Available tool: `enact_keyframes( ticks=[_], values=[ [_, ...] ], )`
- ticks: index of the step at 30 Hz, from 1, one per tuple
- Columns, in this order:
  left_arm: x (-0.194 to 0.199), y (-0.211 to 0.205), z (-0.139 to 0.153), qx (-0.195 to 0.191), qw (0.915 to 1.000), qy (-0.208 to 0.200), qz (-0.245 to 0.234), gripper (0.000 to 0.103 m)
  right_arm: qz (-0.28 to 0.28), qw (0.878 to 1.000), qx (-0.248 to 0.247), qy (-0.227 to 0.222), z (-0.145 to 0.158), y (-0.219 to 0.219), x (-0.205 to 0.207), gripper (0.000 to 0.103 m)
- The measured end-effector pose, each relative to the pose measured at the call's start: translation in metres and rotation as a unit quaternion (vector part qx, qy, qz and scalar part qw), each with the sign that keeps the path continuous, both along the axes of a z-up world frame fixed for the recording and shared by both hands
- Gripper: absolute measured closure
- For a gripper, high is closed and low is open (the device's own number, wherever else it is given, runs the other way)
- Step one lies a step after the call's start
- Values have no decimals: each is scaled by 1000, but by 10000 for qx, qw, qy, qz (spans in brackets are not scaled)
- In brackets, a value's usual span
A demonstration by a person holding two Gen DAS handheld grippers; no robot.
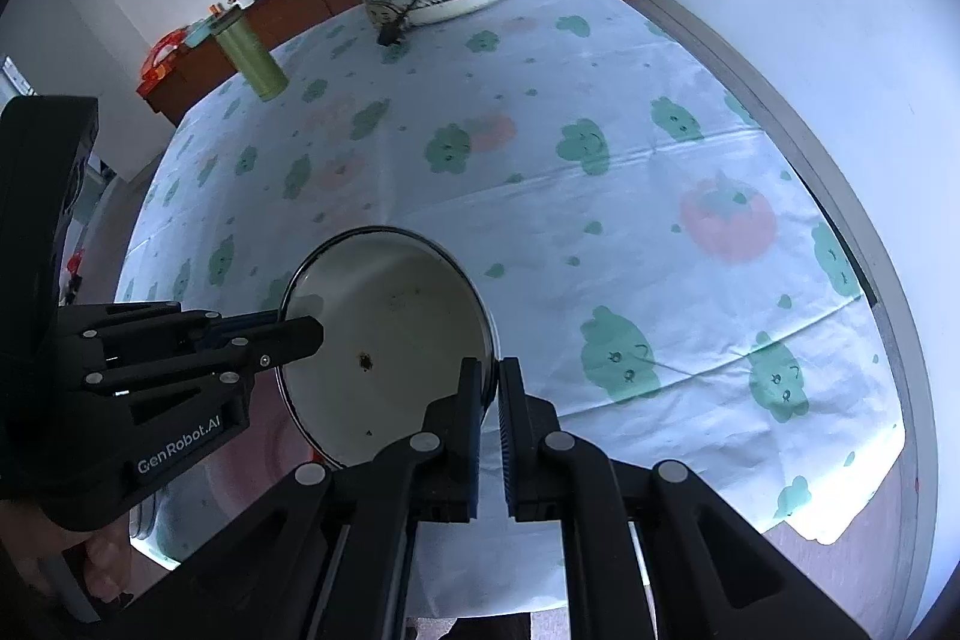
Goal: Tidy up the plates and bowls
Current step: 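Lift the enamel bowl and carry it over the nested bowls with both grippers, then lower the enamel bowl into the pink bowl with both grippers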
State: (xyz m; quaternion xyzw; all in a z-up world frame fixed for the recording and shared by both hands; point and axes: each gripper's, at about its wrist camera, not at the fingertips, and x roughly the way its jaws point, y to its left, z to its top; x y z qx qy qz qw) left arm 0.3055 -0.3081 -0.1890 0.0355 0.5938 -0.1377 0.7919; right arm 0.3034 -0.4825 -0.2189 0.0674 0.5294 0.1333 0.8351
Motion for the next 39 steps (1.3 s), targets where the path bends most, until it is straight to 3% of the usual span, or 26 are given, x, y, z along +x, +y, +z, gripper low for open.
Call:
enact_keyframes(
  ticks=[16, 39],
  values=[
    [-21, 45, 24, -24, 9994, -189, 295, 99, 347, 9992, 47, -200, 25, 41, -12, 97],
    [-45, 89, 23, -1, 9982, -138, 585, 99, 751, 9971, 33, -88, 27, 88, -30, 97]
  ],
)
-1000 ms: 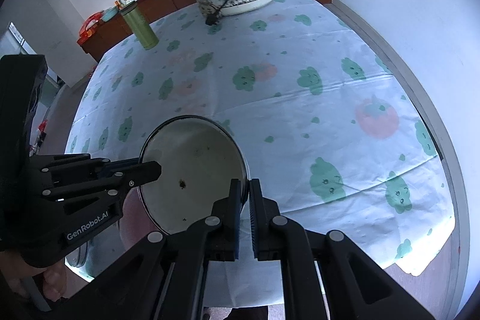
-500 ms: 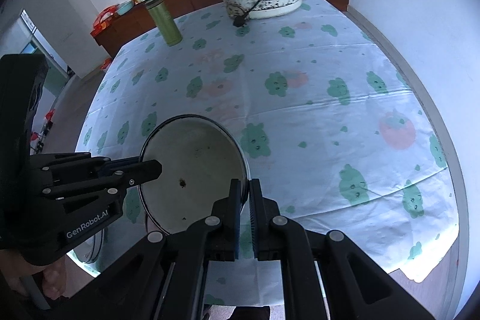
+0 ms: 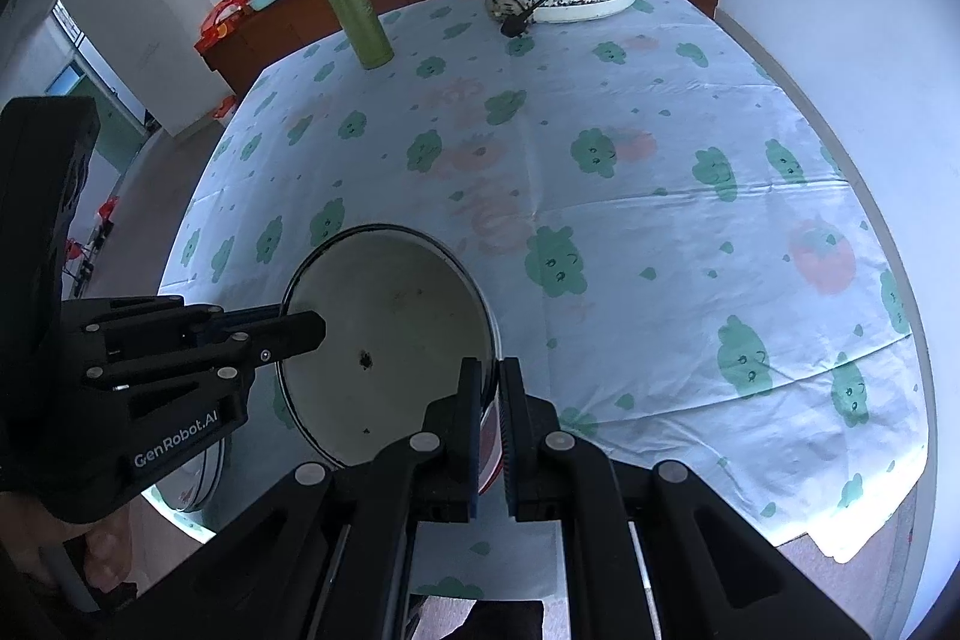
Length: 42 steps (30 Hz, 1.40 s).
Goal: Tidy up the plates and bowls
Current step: 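Lower the enamel bowl into the pink bowl with both grippers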
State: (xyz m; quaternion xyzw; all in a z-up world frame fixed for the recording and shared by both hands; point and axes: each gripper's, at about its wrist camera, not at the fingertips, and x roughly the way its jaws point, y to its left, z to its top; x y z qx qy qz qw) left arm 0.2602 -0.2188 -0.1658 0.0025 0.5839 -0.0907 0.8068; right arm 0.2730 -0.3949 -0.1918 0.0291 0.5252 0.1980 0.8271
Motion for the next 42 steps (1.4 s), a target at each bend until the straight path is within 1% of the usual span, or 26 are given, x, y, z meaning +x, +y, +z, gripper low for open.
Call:
enact_keyframes(
  ticks=[8, 20, 30, 42],
  values=[
    [-8, 6, -6, 10, 10000, 87, 34, 99, 73, 9999, 10, 114, -4, 7, -7, 96],
    [-18, 4, -24, 72, 9995, 310, 38, 99, 155, 9991, -66, 376, -20, 12, -16, 96],
    [-16, 5, -39, 26, 9983, 571, 89, 99, 171, 9981, -18, 591, -35, 10, -13, 96],
    [-9, 0, -51, 41, 9973, 739, 33, 99, 178, 9971, -72, 738, -50, 9, -5, 96]
  ],
)
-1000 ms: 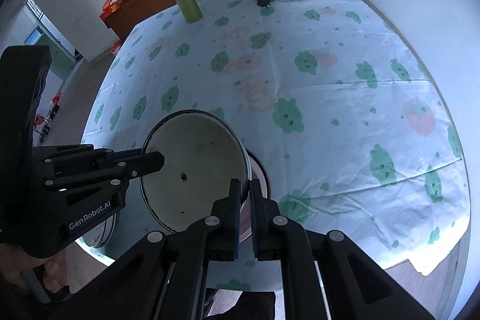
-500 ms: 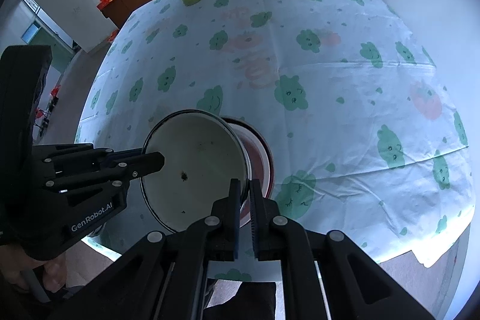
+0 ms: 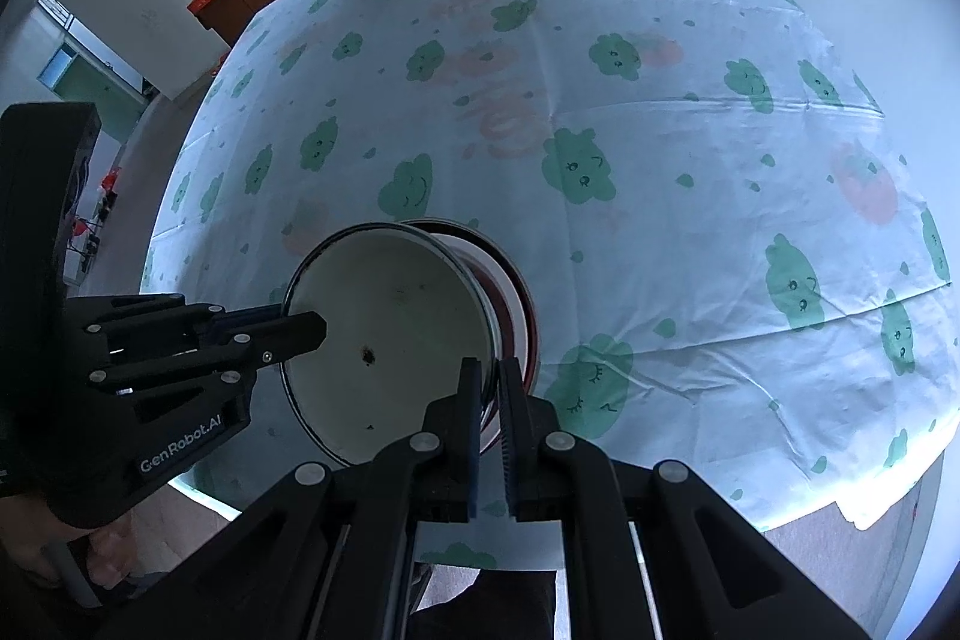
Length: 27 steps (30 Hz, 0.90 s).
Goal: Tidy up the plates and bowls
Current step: 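Lower the enamel bowl into the pink bowl with both grippers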
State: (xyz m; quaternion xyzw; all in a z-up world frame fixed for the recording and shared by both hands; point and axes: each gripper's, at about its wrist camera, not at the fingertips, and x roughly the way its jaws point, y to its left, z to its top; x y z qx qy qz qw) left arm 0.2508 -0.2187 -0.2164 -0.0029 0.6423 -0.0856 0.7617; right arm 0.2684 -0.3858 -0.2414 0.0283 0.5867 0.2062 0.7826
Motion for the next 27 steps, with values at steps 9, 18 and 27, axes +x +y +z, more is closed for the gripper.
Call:
enact_keyframes(
  ticks=[9, 18, 27],
  values=[
    [3, -1, -6, 12, 10000, 94, 5, 99, 48, 10000, -67, 36, -9, 3, 4, 96],
    [5, -4, -6, 40, 9999, 129, -54, 99, 86, 9999, -100, 60, -7, 2, 6, 96],
    [4, -4, -7, 57, 9999, 89, -58, 99, 128, 9998, -158, -26, -5, 3, 4, 96]
  ],
)
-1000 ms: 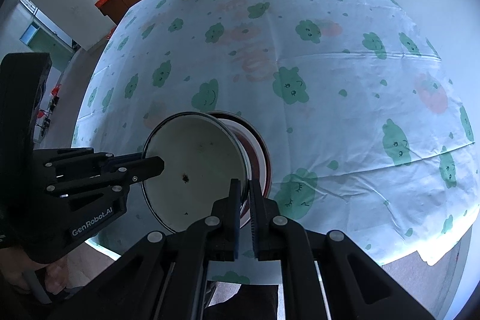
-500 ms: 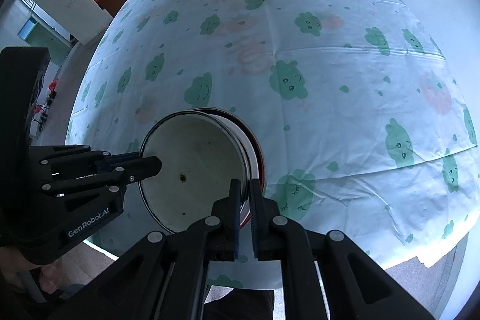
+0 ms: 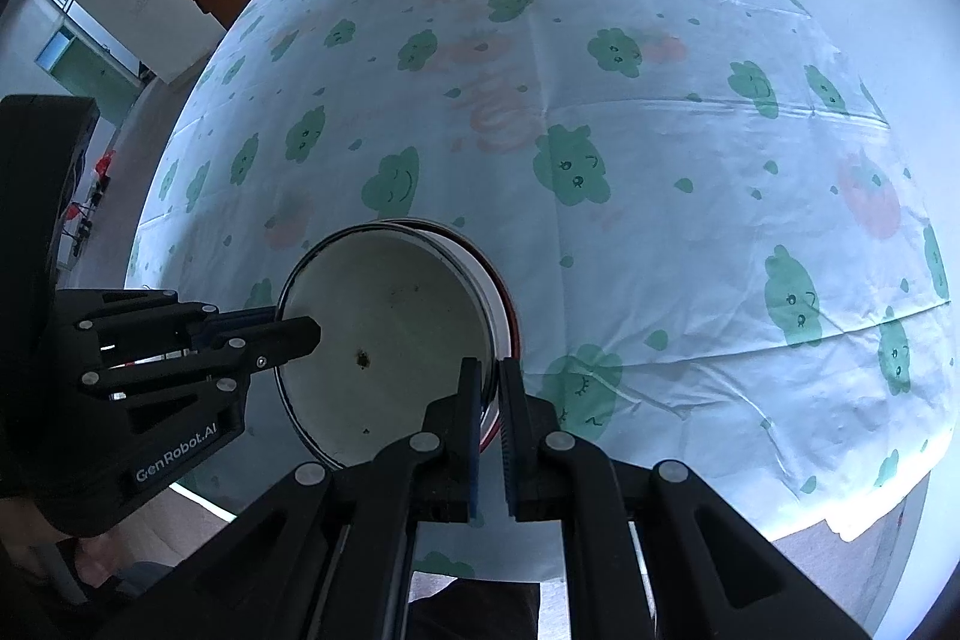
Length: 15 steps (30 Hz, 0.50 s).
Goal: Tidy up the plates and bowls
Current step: 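Lower the enamel bowl into the pink bowl with both grippers, then open both grippers and shift them onto the rim of the bowl stack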
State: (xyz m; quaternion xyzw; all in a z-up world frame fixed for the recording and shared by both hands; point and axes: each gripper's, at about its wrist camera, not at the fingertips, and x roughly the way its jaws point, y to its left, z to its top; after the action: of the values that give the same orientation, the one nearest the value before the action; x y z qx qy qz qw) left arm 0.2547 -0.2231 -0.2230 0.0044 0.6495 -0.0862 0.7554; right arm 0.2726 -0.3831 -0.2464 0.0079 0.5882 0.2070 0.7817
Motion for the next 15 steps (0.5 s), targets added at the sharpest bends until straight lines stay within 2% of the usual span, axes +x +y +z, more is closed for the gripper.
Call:
enact_keyframes(
  ticks=[15],
  values=[
    [-1, 4, 0, 9, 9999, -35, 153, 99, 160, 9997, -97, -158, 0, 3, -1, 95]
  ],
)
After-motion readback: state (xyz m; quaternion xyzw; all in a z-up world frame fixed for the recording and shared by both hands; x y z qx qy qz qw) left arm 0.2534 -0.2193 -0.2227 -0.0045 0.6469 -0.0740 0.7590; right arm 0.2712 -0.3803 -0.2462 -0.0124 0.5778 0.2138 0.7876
